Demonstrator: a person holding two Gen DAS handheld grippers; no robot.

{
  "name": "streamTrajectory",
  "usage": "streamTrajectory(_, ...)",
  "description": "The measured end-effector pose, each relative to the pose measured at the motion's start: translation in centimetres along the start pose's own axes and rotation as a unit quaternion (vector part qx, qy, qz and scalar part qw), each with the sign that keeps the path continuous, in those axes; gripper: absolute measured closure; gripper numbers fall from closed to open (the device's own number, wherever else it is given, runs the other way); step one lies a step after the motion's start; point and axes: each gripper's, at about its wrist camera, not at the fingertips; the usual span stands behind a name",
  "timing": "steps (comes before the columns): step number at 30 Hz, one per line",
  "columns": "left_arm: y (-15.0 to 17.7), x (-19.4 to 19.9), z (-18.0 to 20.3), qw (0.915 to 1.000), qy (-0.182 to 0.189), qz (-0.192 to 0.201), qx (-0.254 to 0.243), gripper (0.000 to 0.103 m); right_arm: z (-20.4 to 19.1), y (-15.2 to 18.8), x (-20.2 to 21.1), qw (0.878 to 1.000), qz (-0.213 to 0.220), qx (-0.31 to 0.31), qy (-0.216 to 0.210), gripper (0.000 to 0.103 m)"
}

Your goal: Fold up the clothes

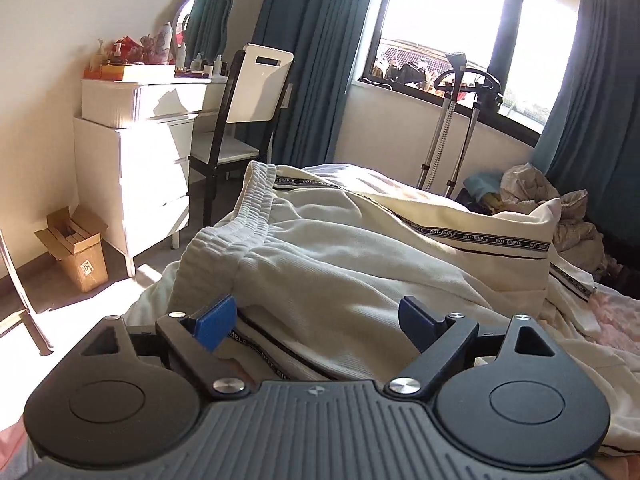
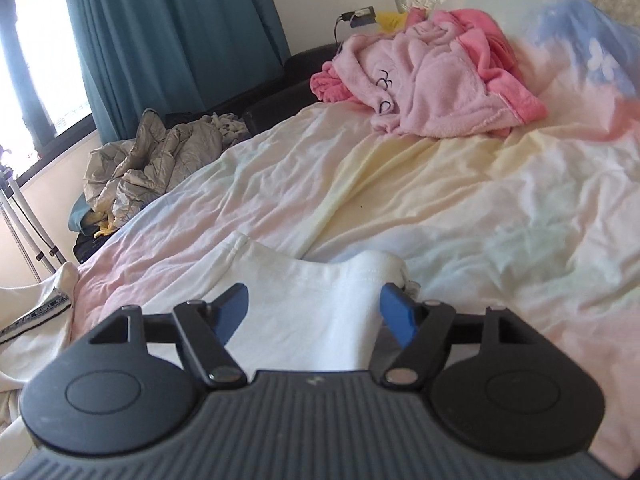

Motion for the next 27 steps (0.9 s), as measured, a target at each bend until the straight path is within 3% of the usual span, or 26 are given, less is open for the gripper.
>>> streamTrajectory(7, -2.3, 0.0, 6.9, 0.9972, 0.053, 0.017, -0.05, 0.01, -4.5, 0.3, 4.1, 0.993, 0.009, 0.053, -0.105, 0.026)
streamTrajectory(14, -2.9, -1.0, 15.5, 0.9867, 0.114, 0.027, -0.113, 0.01, -9.3, 3.4, 7.3, 0.971, -0.026, 0.099, -0.216, 0.026)
streamTrajectory(18, -2.7, -1.4, 18.7, 0.9881, 0.127, -0.002, -0.086, 0.01, -11.3, 5.5, 8.7, 0.955, -0.042, 0.125, -0.267, 0.026)
streamTrajectory(23, -1.9, -0.9, 21.9, 0.9809, 0.124, 0.022, -0.148, 0.008, -12.9, 7.3, 9.5, 0.938, -0.057, 0.134, -0.314, 0.026)
streamTrajectory(27, -1.0, -2.4, 22.2, 0.9847, 0.119, 0.008, -0.127, 0.008, -14.0, 8.4, 9.8, 0.93, -0.066, 0.139, -0.334, 0.026)
Point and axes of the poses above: each gripper's, at about its wrist camera, not at the fingertips, and x roughly against the way its jaws point, z to its right, y to its underside, and after that the axes turned 13 degrees about -x, right-handed
